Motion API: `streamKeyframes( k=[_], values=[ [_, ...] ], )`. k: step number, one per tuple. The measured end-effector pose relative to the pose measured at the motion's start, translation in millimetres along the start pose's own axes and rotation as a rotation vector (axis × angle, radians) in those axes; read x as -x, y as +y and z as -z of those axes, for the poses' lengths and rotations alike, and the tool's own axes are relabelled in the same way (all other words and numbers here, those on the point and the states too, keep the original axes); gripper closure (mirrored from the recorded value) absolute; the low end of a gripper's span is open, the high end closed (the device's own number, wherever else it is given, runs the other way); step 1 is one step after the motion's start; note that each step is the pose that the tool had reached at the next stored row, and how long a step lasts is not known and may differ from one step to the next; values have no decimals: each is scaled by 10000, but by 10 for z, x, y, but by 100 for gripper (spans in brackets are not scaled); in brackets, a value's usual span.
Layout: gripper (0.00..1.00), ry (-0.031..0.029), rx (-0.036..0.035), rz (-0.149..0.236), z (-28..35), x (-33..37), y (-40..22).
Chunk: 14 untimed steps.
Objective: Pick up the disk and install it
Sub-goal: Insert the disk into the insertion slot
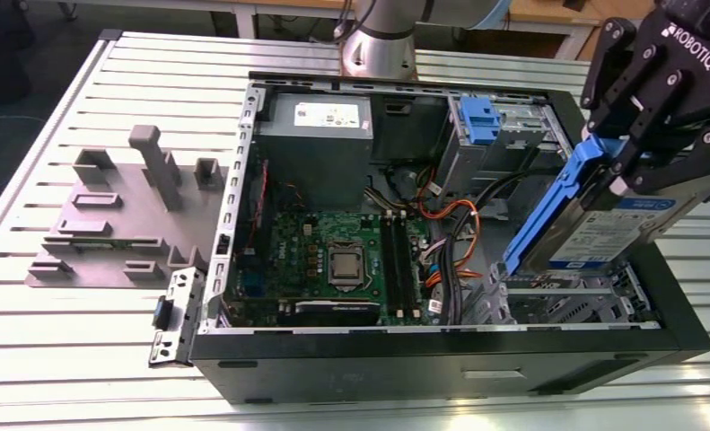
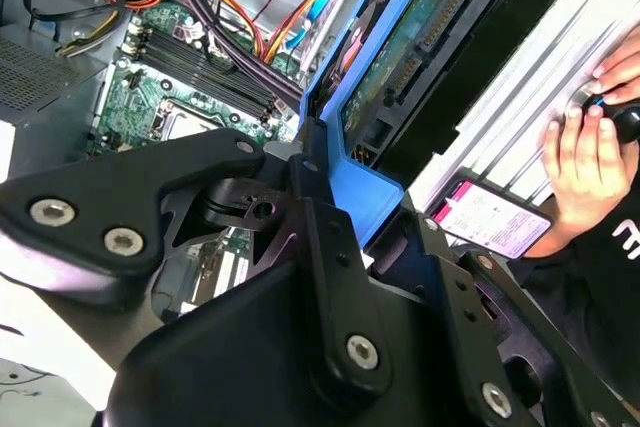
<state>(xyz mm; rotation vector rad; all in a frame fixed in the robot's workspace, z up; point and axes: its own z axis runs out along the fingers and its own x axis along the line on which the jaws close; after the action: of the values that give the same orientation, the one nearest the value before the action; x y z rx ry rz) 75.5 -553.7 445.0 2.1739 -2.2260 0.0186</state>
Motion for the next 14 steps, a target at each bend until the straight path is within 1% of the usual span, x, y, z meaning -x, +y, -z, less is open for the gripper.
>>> streamKeyframes(
  k=[14],
  values=[
    [64, -2, 5, -157, -102, -8, -2]
  ],
)
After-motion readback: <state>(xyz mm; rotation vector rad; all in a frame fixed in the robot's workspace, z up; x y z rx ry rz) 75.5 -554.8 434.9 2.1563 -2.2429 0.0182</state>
